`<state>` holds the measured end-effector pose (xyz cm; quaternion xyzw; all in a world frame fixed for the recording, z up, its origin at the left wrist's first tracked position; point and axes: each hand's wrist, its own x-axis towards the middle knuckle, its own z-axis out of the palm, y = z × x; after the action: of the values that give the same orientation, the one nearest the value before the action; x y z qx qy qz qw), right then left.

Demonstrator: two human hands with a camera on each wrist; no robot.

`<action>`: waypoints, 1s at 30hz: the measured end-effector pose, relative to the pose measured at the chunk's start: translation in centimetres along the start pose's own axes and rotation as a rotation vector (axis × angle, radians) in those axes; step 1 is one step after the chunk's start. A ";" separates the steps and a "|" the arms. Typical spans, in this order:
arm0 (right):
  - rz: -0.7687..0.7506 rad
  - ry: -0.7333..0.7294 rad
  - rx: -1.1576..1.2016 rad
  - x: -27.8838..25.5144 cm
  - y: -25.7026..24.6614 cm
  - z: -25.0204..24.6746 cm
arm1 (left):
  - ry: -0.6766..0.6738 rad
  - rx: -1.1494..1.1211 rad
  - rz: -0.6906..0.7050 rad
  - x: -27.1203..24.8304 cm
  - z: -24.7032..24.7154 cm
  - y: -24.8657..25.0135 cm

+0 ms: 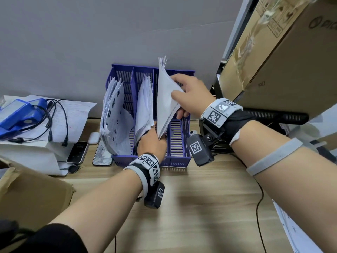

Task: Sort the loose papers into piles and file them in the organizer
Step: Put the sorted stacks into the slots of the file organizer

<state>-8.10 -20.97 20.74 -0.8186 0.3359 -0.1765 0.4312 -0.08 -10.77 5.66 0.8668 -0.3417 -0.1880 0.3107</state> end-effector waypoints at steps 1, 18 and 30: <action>-0.006 -0.007 -0.022 0.0 0.2 0.1 | 0.009 0.005 -0.027 0.2 0.3 0.0; 0.101 -0.166 -0.187 0.6 4.3 3.7 | -0.319 -0.122 -0.160 2.9 3.2 -2.8; 0.334 -0.129 0.151 -5.2 9.4 1.6 | -0.543 -0.434 -0.361 -2.4 6.3 1.5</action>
<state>-14.62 -20.16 12.14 -0.7265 0.4246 -0.0744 0.5352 -5.91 -12.50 2.29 0.7458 -0.2057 -0.5300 0.3472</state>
